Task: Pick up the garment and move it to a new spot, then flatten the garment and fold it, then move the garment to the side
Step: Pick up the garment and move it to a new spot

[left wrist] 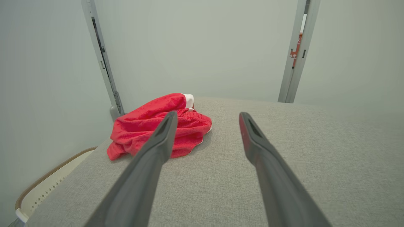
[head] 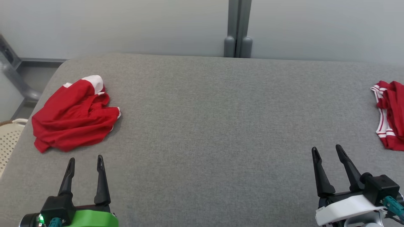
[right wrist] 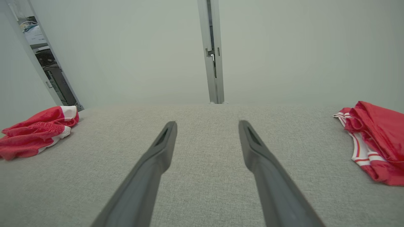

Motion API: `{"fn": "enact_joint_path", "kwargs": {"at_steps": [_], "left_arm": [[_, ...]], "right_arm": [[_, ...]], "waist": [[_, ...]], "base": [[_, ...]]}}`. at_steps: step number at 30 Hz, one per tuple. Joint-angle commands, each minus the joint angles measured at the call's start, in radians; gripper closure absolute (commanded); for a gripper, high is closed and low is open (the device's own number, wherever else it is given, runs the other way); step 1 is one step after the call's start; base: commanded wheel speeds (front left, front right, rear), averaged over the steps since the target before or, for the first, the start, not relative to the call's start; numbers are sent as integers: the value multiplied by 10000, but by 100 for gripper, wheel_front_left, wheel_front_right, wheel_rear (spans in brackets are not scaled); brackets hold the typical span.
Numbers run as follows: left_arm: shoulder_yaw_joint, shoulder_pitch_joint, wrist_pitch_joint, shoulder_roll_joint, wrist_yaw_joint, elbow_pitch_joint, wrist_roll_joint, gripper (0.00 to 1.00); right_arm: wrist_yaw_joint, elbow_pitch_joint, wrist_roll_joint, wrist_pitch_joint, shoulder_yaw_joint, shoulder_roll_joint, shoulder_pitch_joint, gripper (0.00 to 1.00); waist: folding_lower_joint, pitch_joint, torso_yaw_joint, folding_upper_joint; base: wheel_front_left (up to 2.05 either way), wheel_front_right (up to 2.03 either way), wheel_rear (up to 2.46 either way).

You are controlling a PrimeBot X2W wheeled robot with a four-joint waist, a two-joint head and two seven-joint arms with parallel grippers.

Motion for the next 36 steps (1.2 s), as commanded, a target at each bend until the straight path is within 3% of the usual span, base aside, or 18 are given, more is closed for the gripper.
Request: {"fn": "enact_joint_path", "kwargs": {"at_steps": [1,21,36], "left_arm": [[23,119,-30,2,54,-35,-4,0],[229,374,-30,-74,173,-308,-144,0],[374,567,-30,-113,237,-489,-160,0]], "right_arm": [[-18,-8,8,-38,-18,-5,95,0],[-18,-97,-48,72,-74,-71,182,0],[-18,-59,3,128,75,-159,92,0]], "waist": [[0,135,523,0],[0,351,3146,0],[0,414,3428,0]], "base": [[0,0,0],[0,0,0],[0,0,0]]}}
